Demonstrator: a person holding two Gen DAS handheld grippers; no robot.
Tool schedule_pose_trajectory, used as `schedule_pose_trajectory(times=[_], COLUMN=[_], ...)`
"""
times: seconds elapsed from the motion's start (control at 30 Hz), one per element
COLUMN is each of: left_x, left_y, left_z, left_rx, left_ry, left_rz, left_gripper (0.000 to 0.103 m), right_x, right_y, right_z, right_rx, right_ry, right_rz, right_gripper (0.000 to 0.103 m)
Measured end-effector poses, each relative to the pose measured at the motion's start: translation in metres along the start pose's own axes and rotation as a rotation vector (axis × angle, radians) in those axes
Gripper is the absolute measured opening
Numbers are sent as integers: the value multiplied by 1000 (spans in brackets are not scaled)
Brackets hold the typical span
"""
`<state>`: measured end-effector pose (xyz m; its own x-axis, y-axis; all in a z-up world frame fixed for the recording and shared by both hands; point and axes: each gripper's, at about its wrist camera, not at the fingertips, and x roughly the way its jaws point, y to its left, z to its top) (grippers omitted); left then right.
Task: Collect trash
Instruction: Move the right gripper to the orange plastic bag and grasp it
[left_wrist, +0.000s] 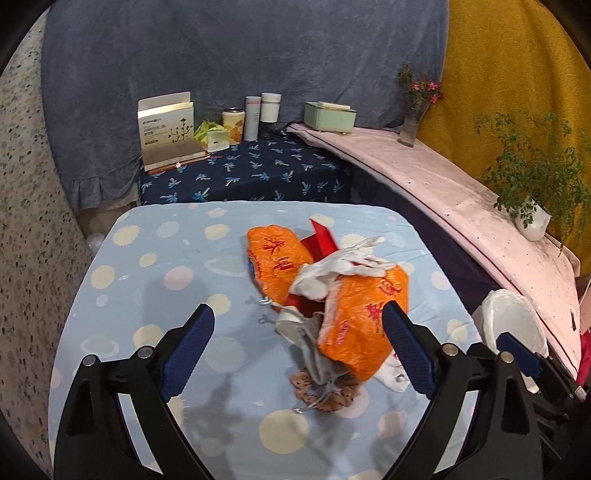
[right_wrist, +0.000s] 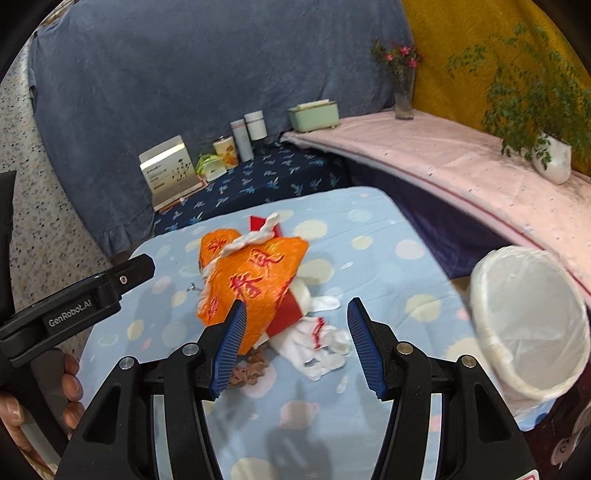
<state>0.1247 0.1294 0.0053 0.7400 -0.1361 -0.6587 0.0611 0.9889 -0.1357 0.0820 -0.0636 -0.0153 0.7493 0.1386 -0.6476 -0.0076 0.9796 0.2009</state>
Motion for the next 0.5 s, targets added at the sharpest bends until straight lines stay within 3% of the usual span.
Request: schedule_pose_trajectory(times=[0.23,0.33,0.5], left_x=[16,24,34], left_y=[19,26,38], left_z=[-2,-2,-3], left_rx=[-17,-26,-44], left_ry=[22,31,49], left_rz=[27,39,50], left_gripper=[88,88,88], right_x=[39,53,78], right_y=[13,15,22], right_z=[-5,-6,-6], right_rx=[26,41,73], right_ry=[76,95,126], right_rz=[48,62,94], right_gripper=[55,66,72])
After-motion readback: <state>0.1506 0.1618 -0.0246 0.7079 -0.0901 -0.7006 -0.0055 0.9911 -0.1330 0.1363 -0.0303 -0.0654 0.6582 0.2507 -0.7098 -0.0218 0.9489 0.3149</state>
